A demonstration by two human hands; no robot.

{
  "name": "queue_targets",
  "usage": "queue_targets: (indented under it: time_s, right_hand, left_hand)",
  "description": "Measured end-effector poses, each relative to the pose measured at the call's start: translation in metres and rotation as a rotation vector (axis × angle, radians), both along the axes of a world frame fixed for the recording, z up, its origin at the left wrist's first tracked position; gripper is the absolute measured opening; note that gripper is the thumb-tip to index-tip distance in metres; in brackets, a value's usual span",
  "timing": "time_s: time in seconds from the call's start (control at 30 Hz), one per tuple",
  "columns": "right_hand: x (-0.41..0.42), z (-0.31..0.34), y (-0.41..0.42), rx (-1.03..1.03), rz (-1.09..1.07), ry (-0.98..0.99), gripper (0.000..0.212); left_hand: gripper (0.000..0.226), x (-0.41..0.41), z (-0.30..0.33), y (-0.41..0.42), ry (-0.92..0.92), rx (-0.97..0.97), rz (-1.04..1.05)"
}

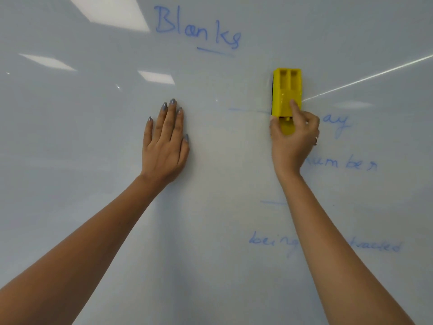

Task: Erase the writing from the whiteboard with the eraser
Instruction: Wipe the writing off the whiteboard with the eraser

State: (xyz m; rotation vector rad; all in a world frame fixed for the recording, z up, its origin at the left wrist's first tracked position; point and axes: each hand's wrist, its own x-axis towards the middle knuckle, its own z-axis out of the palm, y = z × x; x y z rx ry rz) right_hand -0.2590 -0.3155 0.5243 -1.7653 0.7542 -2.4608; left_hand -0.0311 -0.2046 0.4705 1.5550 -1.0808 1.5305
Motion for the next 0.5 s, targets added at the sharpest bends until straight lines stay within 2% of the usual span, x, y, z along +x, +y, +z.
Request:
queue_targets:
  time_s: [0.07,0.23,0.3,0.4,0.5]
  right_hand:
    - [0.010,-0.004,0.010,-0.029,-0.009,0.047,0.048]
    - [0.030,-0.027,0.032,-0.404,-0.020,0.536,0.044]
    - [0.026,-0.027,0.030,-0.489,-0.023,0.645,0.044]
    - [0.010,-0.017,0.015,-0.476,-0.071,0.594,0.044]
    - [-0.010,-0.004,-0.006,-0.282,-0.080,0.308,0.045]
  left_hand:
    - [0.057,0.000,-0.003,-0.003,0.008,-0.017,-0.008]
    - [0.056,0.001,-0.003,-0.005,-0.013,-0.036,-0.019]
    - [0.056,0.001,-0.004,-0.004,-0.021,-0.043,-0.028]
    - [0.056,0.002,-0.004,-0.003,-0.019,-0.036,-0.034]
    - [0.057,0.002,-0.005,-0.003,-0.016,-0.033,-0.024]
